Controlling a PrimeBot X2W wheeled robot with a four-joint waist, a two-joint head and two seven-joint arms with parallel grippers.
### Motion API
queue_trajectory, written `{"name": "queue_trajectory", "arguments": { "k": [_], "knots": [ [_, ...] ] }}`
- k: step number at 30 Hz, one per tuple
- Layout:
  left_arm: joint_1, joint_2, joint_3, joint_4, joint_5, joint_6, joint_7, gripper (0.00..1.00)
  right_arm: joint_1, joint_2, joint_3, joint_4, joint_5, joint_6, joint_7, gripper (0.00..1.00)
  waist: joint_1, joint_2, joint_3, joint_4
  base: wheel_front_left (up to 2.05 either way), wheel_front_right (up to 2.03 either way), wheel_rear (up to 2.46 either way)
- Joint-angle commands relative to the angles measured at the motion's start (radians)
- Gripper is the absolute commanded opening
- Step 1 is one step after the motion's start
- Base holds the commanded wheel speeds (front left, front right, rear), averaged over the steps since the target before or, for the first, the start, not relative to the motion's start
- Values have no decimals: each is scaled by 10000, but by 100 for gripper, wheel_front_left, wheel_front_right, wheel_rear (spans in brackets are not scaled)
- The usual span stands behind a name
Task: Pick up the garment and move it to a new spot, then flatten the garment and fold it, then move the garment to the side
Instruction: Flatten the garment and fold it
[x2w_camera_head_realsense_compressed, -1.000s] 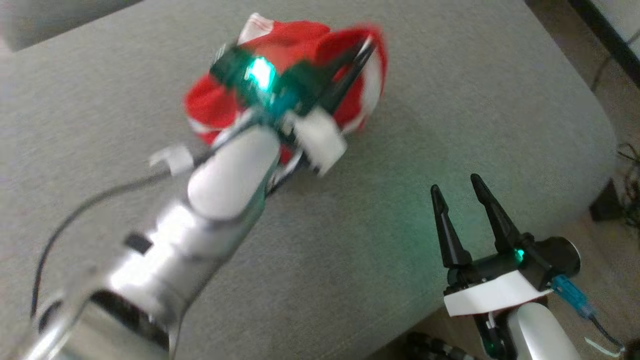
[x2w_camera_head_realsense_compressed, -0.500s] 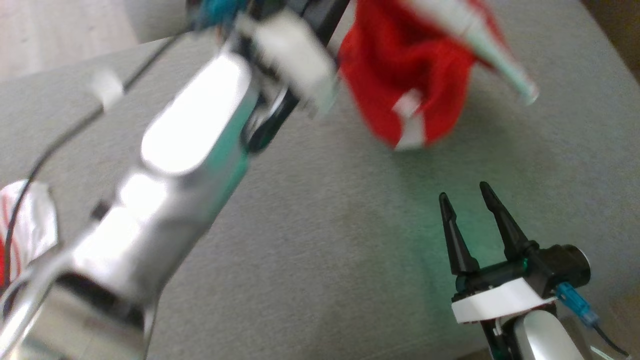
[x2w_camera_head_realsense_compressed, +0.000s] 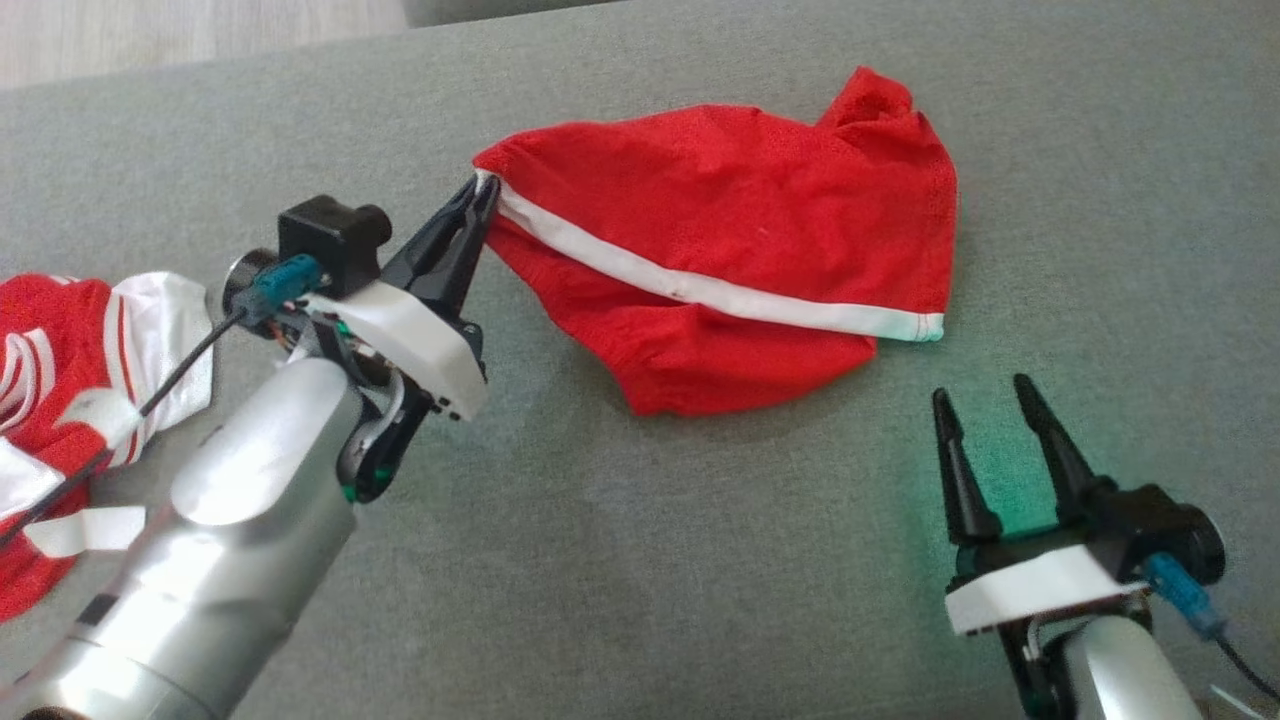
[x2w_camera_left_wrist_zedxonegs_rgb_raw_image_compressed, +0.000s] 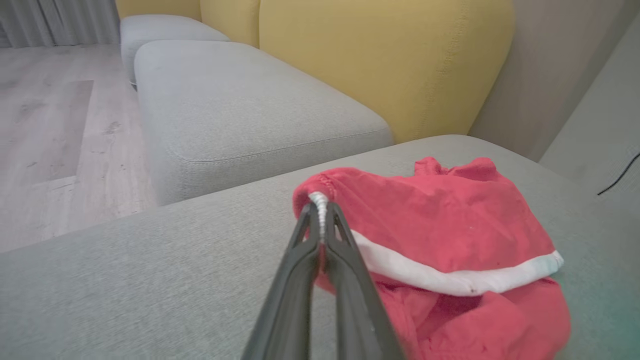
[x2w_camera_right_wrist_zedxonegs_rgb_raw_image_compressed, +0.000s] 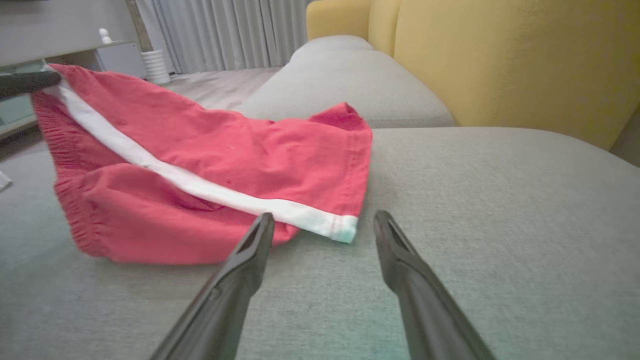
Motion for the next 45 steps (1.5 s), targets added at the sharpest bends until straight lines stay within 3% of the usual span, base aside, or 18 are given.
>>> {"name": "queue_trajectory", "arguments": {
  "k": [1, 14, 22, 25, 26, 28, 29, 32, 33, 35, 36, 38, 41, 45],
  "knots": [
    [-440, 388, 433, -325, -17, 49, -80, 0, -377, -23, 156, -127, -119, -9, -26, 100, 0, 0, 22, 47, 0, 0, 0],
    [-669, 479, 370, -562, 31, 142, -7, 0, -2210, 93, -223, 2612, -859, -9, -26, 100, 0, 0, 337, 180, 0, 0, 0],
    [-793, 434, 281, -590, 37, 148, 52, 0, -3043, 103, -422, 3540, -1142, -9, -26, 98, 0, 0, 525, 312, 0, 0, 0],
    [-855, 426, 251, -610, 46, 154, 84, 0, -3222, 104, -413, 3667, -1118, -9, -26, 82, 0, 0, 604, 347, 0, 0, 0],
    [-855, 426, 251, -610, 46, 154, 84, 0, -3222, 104, -413, 3667, -1118, -9, -26, 82, 0, 0, 604, 347, 0, 0, 0],
    [-898, 418, 228, -624, 51, 159, 110, 0, -3292, 104, -408, 3706, -1075, -9, -26, 68, 0, 0, 650, 368, 0, 0, 0],
    [-922, 409, 218, -632, 53, 164, 124, 0, -3321, 105, -378, 3773, -1033, -9, -26, 65, 0, 0, 678, 383, 0, 0, 0],
    [-1002, 388, 193, -658, 61, 182, 160, 0, -3447, 105, -284, 3997, -912, -9, -26, 72, 0, 0, 769, 418, 0, 0, 0],
    [-1025, 387, 186, -661, 62, 181, 167, 0, -3492, 105, -256, 4058, -863, -9, -26, 66, 0, 0, 797, 424, 0, 0, 0],
    [-1075, 381, 166, -665, 67, 173, 180, 0, -3578, 105, -115, 4239, -643, -9, -26, 31, 0, 0, 854, 443, 0, 0, 0],
    [-1098, 377, 159, -665, 68, 172, 180, 0, -3626, 105, -75, 4343, -503, -9, -26, 25, 0, 0, 876, 450, 0, 0, 0],
    [-1133, 366, 143, -653, 72, 171, 176, 0, -3722, 105, 148, 4552, -232, -9, -26, 0, 0, 0, 902, 471, 0, 0, 0],
    [-1155, 381, 128, -603, 131, 181, 35, 0, -3819, 52, 307, 4595, 39, -9, -26, 0, 0, 0, 833, 484, 0, 0, 0],
    [-1361, 451, 128, -616, 340, 206, -275, 0, -4028, -143, -199, 3525, 124, -9, -26, 0, 0, 0, 740, 458, 0, 0, 0]
  ]
}}
